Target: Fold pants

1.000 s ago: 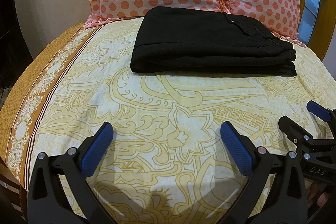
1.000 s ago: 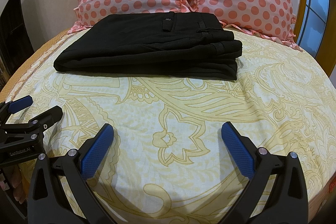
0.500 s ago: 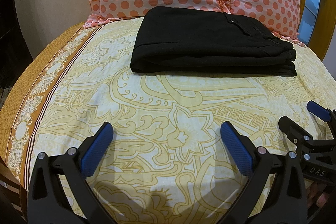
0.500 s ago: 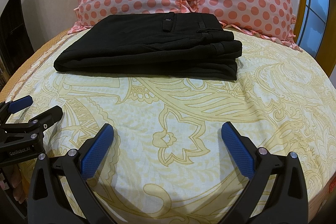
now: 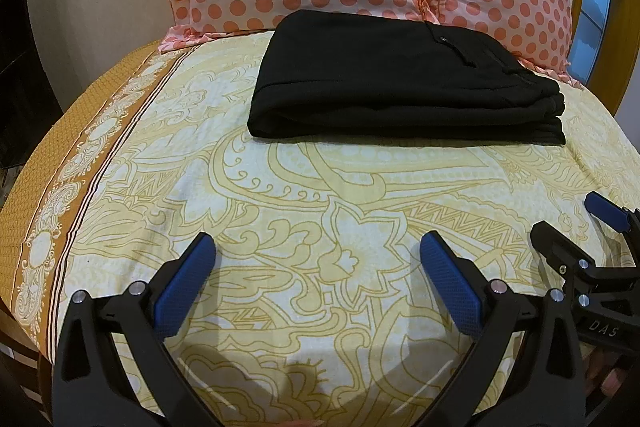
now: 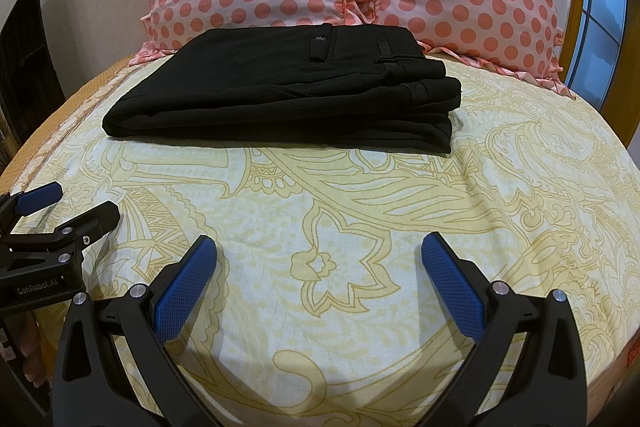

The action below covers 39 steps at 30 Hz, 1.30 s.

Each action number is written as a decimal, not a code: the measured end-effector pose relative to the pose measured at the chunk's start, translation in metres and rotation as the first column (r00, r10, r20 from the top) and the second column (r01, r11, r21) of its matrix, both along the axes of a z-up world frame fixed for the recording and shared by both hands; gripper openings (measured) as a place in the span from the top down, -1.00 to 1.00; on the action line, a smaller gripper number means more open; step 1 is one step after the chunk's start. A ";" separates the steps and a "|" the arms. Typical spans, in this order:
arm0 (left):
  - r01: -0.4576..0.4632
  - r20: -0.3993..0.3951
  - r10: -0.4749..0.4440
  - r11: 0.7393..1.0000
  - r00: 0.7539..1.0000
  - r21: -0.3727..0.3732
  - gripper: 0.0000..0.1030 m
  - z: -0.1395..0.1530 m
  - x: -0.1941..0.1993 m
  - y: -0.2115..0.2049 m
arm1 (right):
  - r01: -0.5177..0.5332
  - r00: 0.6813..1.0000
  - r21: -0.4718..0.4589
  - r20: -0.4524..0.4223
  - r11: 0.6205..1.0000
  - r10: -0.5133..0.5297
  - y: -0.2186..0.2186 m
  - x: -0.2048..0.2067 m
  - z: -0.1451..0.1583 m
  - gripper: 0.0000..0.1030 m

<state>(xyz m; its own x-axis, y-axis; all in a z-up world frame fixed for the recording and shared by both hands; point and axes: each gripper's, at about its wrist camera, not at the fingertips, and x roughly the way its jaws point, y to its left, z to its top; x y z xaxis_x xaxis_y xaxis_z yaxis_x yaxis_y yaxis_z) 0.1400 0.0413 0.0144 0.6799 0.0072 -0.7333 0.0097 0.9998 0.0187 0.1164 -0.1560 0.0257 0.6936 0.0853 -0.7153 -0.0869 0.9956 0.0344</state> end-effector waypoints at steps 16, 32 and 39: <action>0.002 -0.026 -0.002 1.000 1.000 -0.001 -0.97 0.001 -0.001 -0.001 | 0.001 1.000 0.000 0.001 1.000 -0.001 0.000 0.000 -0.001 -0.97; -0.006 -0.034 0.006 1.000 0.999 -0.002 -0.97 0.001 0.000 -0.001 | 0.004 1.000 0.000 0.002 1.000 -0.004 0.001 0.000 -0.001 -0.97; -0.006 -0.035 0.006 1.000 0.999 -0.001 -0.97 0.001 0.000 -0.001 | 0.005 1.000 0.000 0.001 1.000 -0.005 0.001 -0.001 -0.001 -0.97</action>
<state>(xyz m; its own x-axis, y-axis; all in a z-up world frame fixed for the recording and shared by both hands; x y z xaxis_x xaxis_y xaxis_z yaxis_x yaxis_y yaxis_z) 0.1397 0.0402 0.0157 0.6540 0.0105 -0.7564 0.0047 0.9998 0.0179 0.1157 -0.1549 0.0250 0.6948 0.0818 -0.7145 -0.0819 0.9960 0.0344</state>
